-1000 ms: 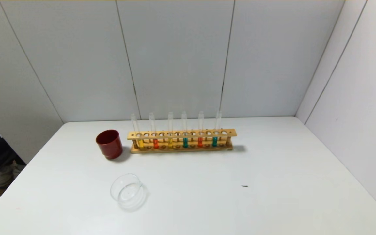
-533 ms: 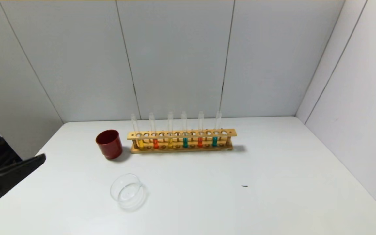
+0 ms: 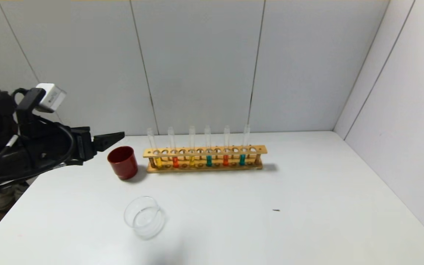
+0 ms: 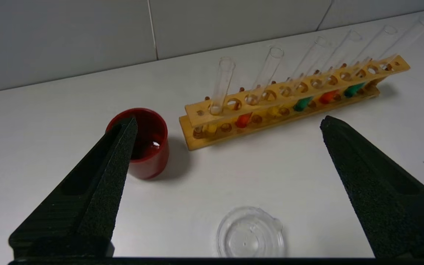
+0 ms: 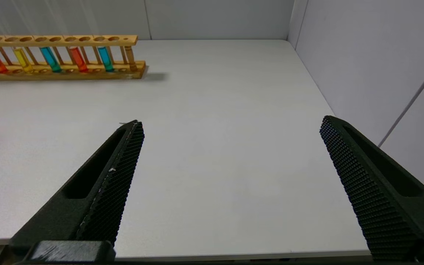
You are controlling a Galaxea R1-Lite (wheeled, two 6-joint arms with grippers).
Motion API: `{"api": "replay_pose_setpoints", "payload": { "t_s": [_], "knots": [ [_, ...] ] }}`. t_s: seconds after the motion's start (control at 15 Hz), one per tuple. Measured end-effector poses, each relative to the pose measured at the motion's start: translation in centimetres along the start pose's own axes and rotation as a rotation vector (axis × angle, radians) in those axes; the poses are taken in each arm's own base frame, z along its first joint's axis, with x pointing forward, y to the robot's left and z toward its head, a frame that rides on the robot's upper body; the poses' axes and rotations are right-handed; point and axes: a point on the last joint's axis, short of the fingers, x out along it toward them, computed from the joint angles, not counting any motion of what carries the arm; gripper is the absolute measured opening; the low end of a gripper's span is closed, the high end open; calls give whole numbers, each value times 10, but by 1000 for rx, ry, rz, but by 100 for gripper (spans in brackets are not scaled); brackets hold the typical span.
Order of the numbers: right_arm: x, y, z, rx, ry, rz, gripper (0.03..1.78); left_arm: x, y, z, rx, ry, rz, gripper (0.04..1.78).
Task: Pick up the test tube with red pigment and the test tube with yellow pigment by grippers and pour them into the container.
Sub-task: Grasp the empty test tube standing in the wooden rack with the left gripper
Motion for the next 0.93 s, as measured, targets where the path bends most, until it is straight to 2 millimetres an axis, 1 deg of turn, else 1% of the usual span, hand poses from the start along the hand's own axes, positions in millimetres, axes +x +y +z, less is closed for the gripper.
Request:
{"api": "replay_pose_setpoints", "payload": {
  "t_s": [0.27,0.53,0.73,0.93],
  "knots": [
    [0,0,0,0,0,0,175,42,2,-19,5,14,6,175],
    [0,0,0,0,0,0,175,86,3,-40,24,2,96,175],
    [0,0,0,0,0,0,175,109,0,-52,24,16,96,175],
    [0,0,0,0,0,0,175,127,-1,-57,24,25,110,175]
  ]
}}
